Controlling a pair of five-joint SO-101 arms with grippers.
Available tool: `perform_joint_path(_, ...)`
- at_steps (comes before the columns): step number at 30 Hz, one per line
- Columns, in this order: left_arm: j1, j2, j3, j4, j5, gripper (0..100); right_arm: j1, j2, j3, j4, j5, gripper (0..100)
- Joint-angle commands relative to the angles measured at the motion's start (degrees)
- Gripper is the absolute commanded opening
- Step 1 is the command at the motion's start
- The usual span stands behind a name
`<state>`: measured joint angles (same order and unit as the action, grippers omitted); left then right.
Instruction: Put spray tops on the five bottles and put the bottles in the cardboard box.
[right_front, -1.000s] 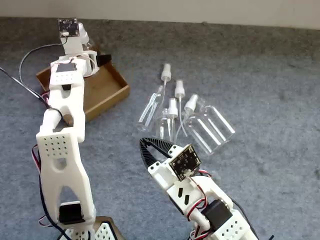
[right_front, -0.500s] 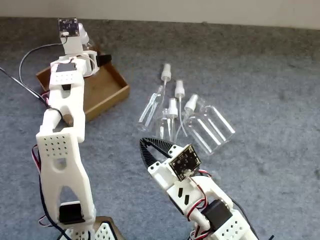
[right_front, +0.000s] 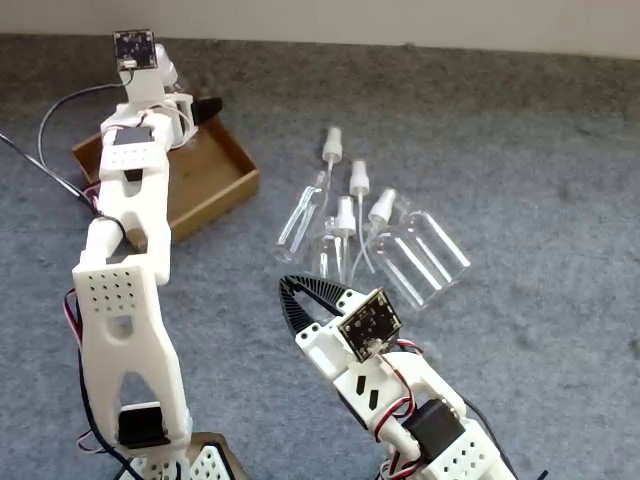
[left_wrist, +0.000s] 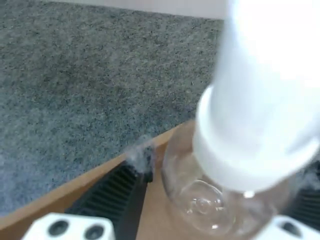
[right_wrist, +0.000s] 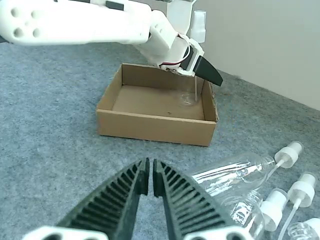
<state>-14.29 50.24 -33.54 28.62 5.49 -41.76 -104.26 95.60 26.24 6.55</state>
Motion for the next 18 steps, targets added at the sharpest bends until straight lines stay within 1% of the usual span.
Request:
perform_joint_path(1, -0.66, -4.44, -1.54, -1.05, 0.53, 39, 0.75, -0.66, 7.6, 0.13, 0.79, 2.6)
perform_joint_path(10, -0.48, -4.7, -1.63, -0.44, 0.35, 39, 0.75, -0.66, 7.6, 0.13, 0.79, 2.6)
perform_joint_path(15, -0.4, -9.36, -2.15, 7.47, 0.26, 39, 0.75, -0.66, 7.6, 0.13, 0.79, 2.6)
perform_joint_path(18, -0.75, -11.38, -1.89, 8.97, 0.26, 39, 0.75, -0.66, 7.6, 0.13, 0.79, 2.6)
